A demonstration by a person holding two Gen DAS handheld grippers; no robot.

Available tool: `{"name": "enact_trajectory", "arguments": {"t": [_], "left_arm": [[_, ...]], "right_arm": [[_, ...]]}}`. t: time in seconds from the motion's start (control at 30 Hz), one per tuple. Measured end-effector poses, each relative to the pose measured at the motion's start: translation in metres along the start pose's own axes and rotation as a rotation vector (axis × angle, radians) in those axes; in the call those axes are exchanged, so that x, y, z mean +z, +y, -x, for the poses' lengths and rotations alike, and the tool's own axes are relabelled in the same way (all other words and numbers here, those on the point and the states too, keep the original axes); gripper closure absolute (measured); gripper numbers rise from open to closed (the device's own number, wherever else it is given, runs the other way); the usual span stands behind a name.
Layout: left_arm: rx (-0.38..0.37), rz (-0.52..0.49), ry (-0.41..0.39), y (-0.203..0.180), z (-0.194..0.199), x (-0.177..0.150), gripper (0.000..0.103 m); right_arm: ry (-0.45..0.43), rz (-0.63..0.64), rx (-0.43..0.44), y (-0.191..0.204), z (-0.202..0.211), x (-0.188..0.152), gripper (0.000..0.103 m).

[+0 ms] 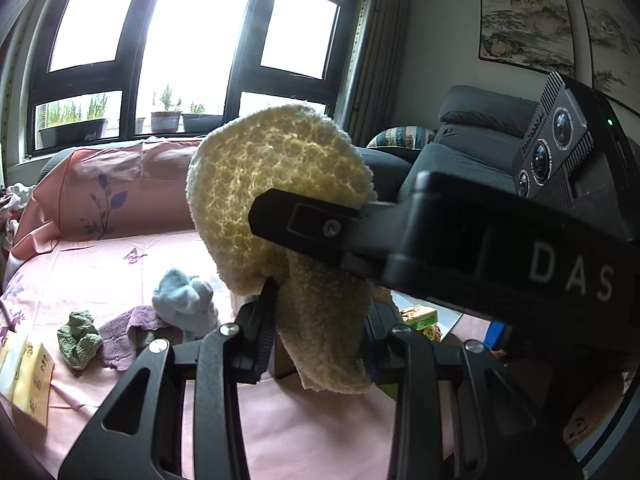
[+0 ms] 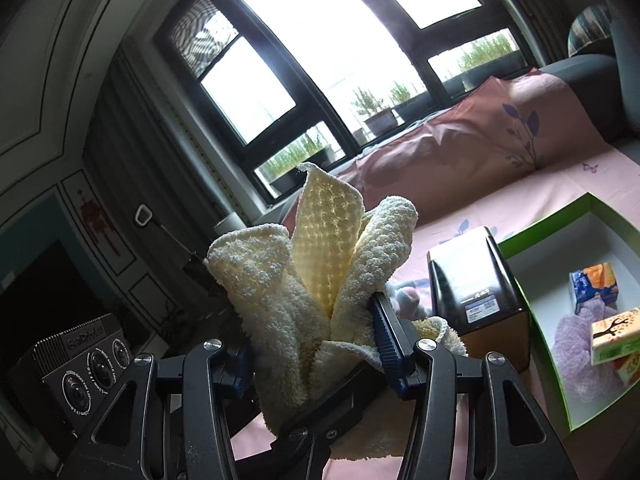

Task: Organize soft objects
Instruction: 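Carry the cream knitted towel with the right gripper over the green box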

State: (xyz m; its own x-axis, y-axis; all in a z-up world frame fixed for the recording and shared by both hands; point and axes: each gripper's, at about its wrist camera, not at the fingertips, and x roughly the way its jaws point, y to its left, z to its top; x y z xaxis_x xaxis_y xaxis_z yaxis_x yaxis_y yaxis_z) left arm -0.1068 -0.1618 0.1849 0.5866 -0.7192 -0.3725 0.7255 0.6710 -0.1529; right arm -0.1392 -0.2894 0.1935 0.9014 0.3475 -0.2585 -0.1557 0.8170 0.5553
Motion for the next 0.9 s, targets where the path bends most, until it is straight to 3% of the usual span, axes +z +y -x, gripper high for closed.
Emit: {"name": "enact_trajectory", "arguments": {"t": [0.33,0.67,0.9], "left_arm": [[-0.169,-0.087,0.056,-0.041,-0.045,0.008,0.070],[-0.372,-0.062,0.152,-0.065,-0.095,0.006,0.070],[-0.407,-0.058,0.191,-0.084,-0.122,0.010,0.070]], "right_arm": [[-0.126,-0.113,-0.104,-0.050,0.039,0.008,0.049],[-0.196,-0.200,-0.287,-0.088,0.060,0.010,0.049],[-0.218,-0.286,-0.340,-0.118,0.064,0.012,0.049]]}}
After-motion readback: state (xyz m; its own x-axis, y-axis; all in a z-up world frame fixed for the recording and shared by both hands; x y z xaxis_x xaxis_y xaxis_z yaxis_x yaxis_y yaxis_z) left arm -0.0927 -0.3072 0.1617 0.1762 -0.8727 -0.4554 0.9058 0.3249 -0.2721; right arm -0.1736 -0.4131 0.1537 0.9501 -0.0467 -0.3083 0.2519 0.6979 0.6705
